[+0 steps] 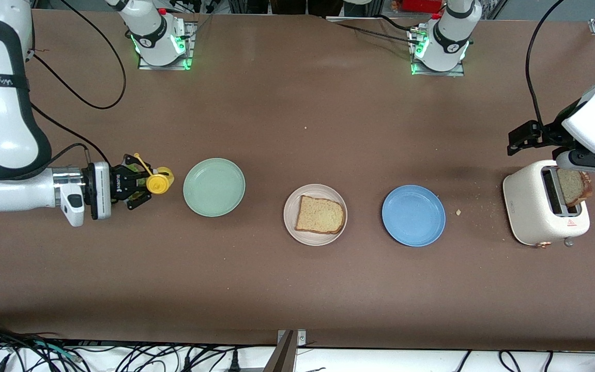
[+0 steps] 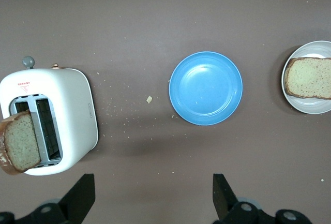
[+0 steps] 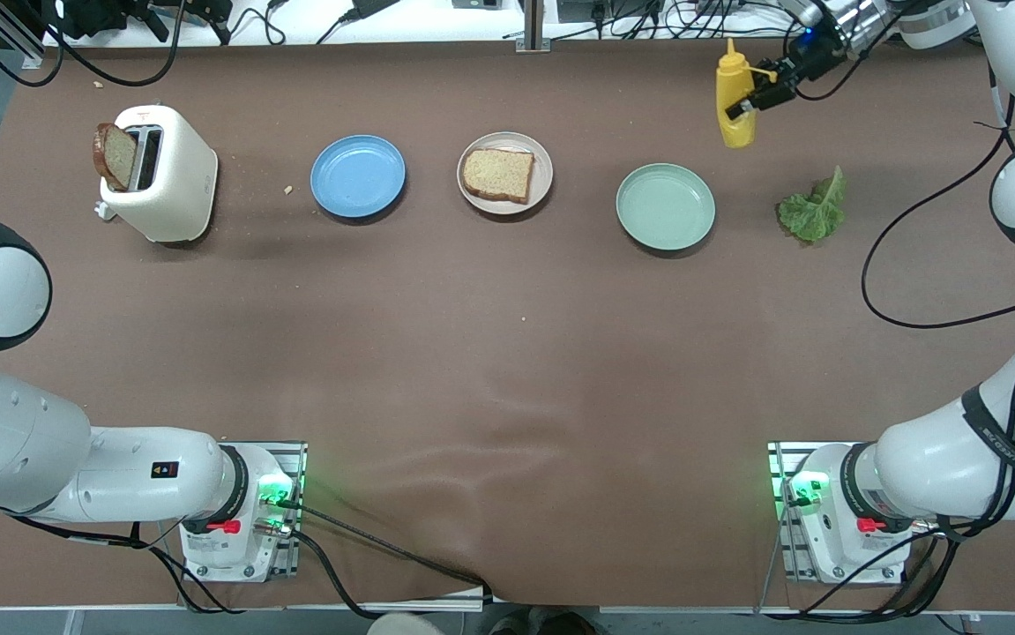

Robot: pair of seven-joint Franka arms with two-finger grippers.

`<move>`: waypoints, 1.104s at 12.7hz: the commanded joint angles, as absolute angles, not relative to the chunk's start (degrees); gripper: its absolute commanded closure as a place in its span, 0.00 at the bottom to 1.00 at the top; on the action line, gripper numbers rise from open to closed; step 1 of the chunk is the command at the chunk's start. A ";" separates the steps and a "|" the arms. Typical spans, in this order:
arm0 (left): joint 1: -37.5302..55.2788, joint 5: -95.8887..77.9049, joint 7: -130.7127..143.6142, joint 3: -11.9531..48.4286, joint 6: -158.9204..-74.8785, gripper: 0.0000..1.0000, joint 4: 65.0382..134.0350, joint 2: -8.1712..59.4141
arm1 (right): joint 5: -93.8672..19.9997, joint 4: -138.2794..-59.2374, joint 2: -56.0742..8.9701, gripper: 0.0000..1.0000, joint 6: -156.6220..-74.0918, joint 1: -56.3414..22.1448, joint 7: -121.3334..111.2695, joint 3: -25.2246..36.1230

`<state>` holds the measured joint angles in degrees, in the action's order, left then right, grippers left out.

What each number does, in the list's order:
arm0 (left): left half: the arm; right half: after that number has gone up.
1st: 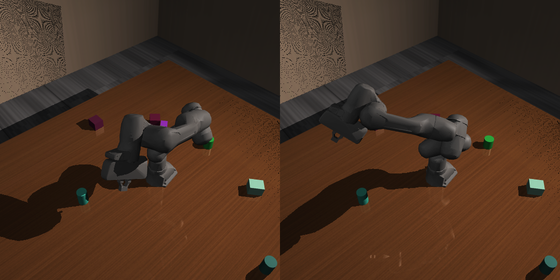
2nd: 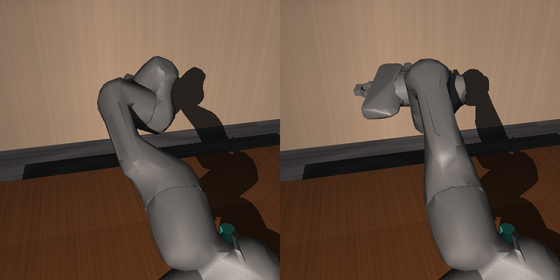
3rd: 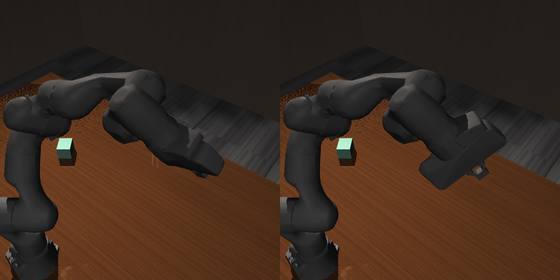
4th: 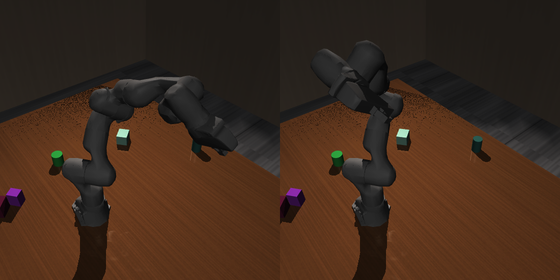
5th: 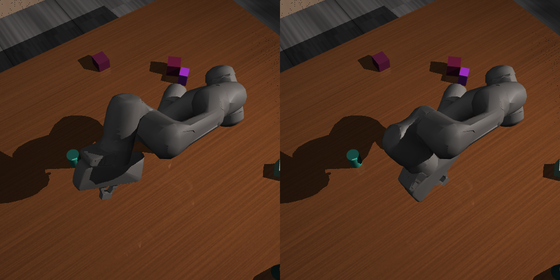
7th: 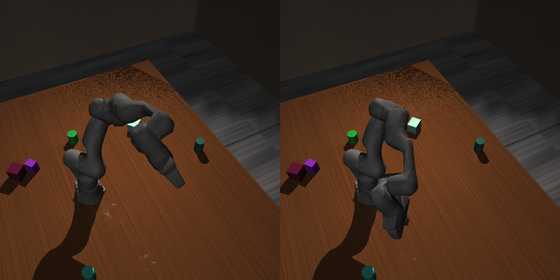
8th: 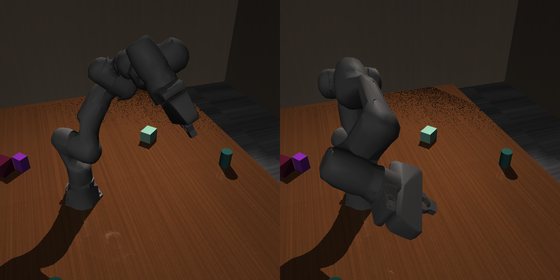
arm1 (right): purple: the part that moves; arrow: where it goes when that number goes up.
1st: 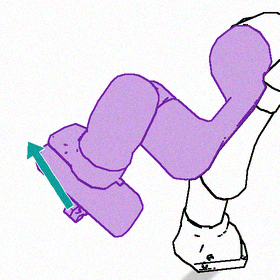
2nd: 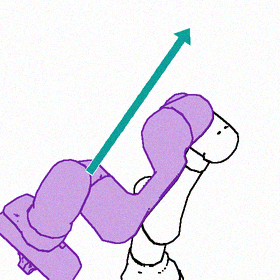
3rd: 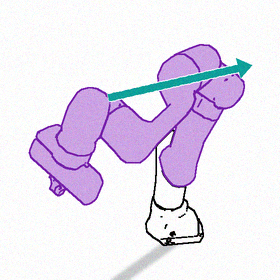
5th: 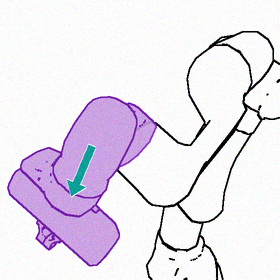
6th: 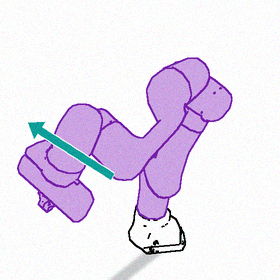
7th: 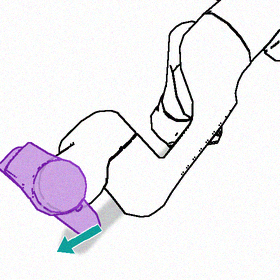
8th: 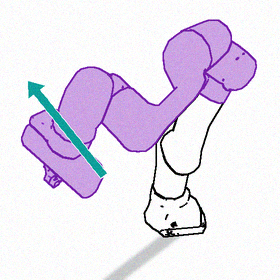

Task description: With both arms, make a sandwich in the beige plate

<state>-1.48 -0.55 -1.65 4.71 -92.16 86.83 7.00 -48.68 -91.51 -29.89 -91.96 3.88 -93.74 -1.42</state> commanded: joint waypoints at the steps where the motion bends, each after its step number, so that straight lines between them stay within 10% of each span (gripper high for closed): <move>1: -1.49 0.79 -2.37 4.92 -92.20 0.00 86.04 7.21 | -50.36 -92.02 -31.46 0.74 -90.44 6.23 -102.27 -2.02; 14: -1.58 0.79 -2.37 5.01 -92.20 0.00 86.31 7.12 | -50.19 -93.16 -42.97 0.74 -89.38 12.13 -131.03 -1.76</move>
<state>-1.48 -0.54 -1.65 4.71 -92.18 86.83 7.04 -48.74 -92.93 -42.18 -90.72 11.20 -127.94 -1.38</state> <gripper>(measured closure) 0.000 0.736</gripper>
